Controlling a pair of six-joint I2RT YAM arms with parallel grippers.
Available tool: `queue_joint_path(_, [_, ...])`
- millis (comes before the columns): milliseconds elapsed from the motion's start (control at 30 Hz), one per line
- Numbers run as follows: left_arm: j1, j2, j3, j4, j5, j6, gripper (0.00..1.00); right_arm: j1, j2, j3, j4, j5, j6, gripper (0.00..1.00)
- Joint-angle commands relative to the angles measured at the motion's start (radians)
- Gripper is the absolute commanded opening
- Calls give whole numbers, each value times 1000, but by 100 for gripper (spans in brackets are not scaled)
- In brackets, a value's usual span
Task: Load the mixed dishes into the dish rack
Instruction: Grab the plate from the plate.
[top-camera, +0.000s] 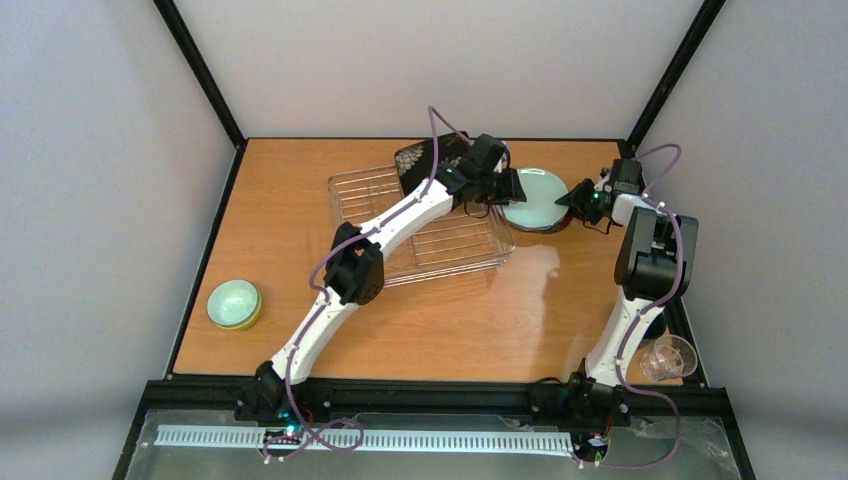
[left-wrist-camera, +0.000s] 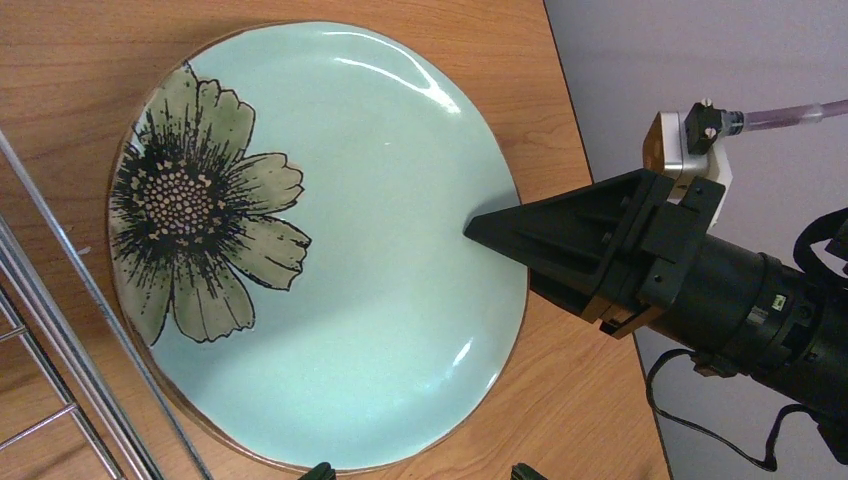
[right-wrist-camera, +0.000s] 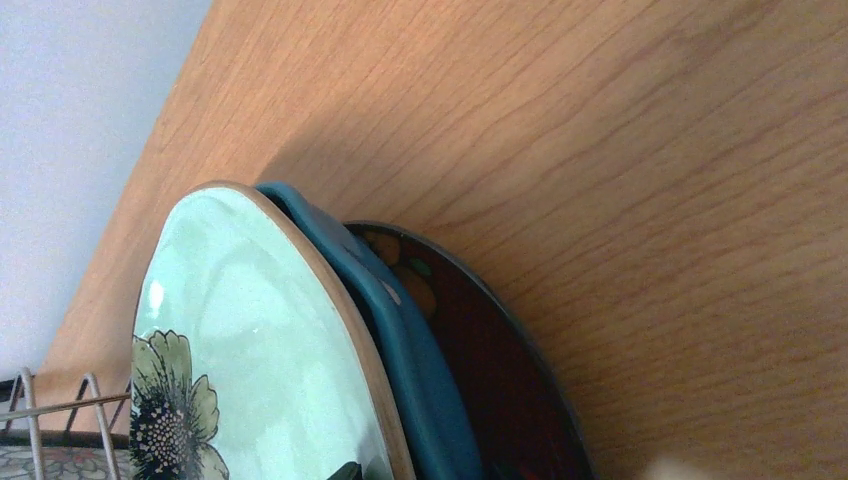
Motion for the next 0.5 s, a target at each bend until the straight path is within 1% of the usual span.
queue_joint_path(0, [17, -5, -14, -54, -6, 25, 100, 13, 53, -16, 5, -59, 22, 71])
queue_joint_path(100, [18, -5, -13, -51, -2, 24, 100, 13, 56, -27, 16, -64, 28, 67])
queue_joint_path(133, [18, -5, -13, -51, -2, 26, 100, 13, 55, -31, 18, -64, 29, 64])
queue_joint_path(200, [20, -5, -13, -50, -2, 26, 100, 13, 52, -38, 23, -64, 29, 51])
queue_joint_path(267, [20, -6, -14, -49, -2, 26, 100, 13, 46, -43, 24, -59, 30, 35])
queue_joint_path(333, [20, -6, -13, -51, -2, 28, 100, 13, 40, -46, 21, -52, 31, 20])
queue_joint_path(400, [19, -7, -13, -51, -1, 28, 100, 13, 31, -49, 17, -48, 32, 9])
queue_joint_path(467, [20, -8, -13, -52, -1, 28, 100, 13, 24, -55, 19, -48, 33, 4])
